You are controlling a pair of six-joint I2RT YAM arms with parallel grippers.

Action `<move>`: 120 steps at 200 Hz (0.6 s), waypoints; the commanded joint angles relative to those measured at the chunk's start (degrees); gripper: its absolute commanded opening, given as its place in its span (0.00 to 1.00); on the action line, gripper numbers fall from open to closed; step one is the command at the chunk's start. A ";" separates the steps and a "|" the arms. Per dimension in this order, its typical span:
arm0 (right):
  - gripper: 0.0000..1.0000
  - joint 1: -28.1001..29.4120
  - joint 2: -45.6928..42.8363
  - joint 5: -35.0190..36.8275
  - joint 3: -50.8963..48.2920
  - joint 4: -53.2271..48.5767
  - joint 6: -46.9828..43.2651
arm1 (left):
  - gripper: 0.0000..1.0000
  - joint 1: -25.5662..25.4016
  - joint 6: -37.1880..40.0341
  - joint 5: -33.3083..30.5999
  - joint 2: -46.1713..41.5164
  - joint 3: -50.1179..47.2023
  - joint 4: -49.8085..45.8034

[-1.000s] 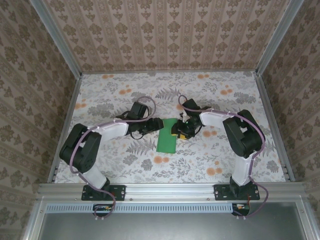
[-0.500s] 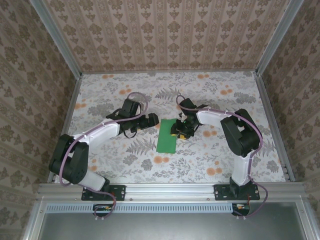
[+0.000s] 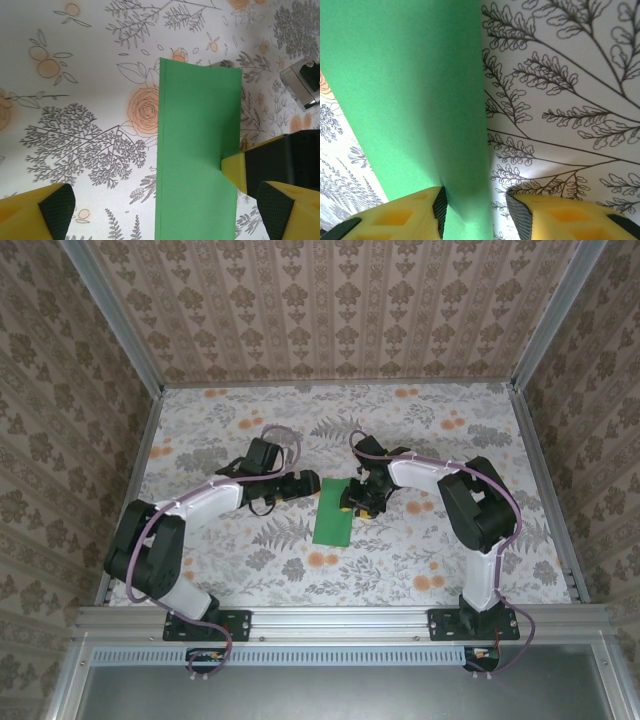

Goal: Fold a paper plane with a square sheet of paper (pick it up from the middle)
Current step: Fold a square sheet of paper at the center of the table.

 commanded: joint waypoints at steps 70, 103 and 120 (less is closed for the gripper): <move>0.48 0.82 14.33 17.58 -5.25 -5.07 0.25 | 0.88 -0.48 0.07 0.55 3.26 1.72 0.01; 0.48 0.79 15.20 17.77 -4.72 -5.12 1.01 | 0.86 0.78 -3.69 -6.00 1.61 2.47 -5.60; 0.49 0.82 15.89 17.39 -4.28 -5.14 0.83 | 0.86 1.35 -4.61 -7.09 0.07 1.14 -4.85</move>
